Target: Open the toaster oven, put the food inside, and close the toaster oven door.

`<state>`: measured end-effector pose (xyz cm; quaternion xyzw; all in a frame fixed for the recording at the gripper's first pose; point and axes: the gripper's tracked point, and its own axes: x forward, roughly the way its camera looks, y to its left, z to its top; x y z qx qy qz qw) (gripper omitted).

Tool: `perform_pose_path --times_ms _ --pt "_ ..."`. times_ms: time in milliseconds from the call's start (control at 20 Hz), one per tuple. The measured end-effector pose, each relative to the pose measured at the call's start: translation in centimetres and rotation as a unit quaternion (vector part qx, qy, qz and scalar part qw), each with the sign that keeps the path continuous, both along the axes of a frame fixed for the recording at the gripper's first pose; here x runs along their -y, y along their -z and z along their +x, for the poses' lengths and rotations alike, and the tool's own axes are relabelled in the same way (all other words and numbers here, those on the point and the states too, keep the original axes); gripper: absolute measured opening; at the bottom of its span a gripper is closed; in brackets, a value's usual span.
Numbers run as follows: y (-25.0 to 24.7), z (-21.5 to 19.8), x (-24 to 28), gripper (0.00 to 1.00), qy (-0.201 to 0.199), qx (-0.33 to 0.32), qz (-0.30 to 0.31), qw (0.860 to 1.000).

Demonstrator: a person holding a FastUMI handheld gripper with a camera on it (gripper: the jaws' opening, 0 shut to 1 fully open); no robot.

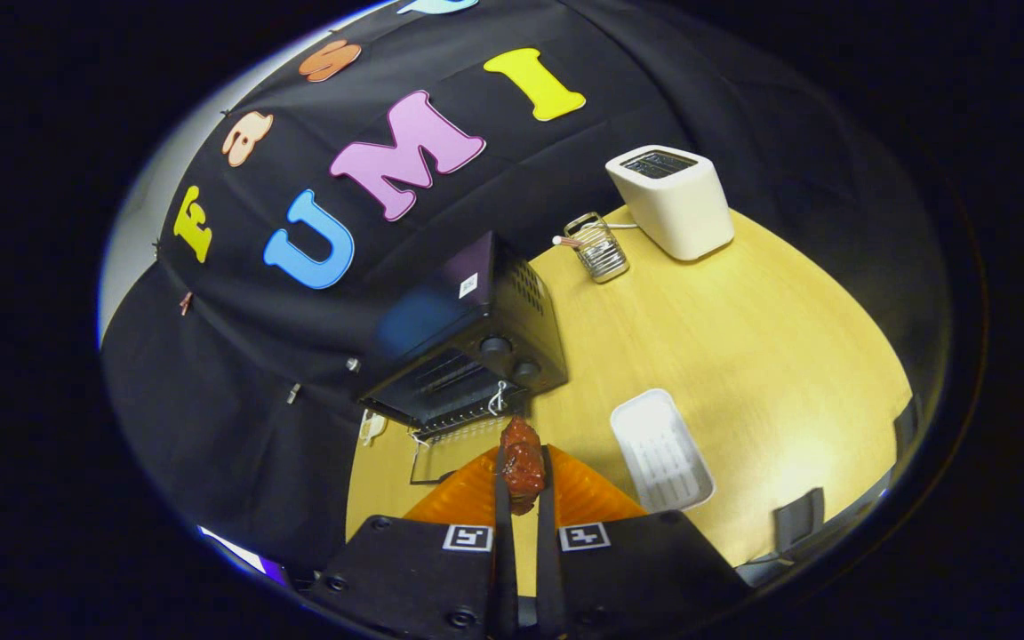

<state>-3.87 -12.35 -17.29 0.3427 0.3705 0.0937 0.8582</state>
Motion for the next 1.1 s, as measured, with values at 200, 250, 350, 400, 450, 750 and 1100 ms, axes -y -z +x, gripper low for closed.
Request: perform_pose_path --times_ms 200,250,350,400,450,750,1100 --pt "-0.4 -1.0 -5.0 0.12 0.013 0.003 0.040 0.999" --pt "-0.4 -1.1 -6.1 0.13 0.015 0.004 0.046 0.999" --pt "-0.7 -1.0 -8.4 0.12 0.017 0.007 0.058 0.998" --pt "-0.7 -0.8 -9.6 0.13 0.018 0.007 0.064 0.998" --pt "-0.6 -0.7 -10.6 0.12 0.021 0.006 0.066 0.998" --pt "-0.1 1.6 -16.2 0.12 0.018 0.003 0.085 0.996" --pt "1.6 7.4 -19.0 0.12 0.074 0.008 0.112 0.991"
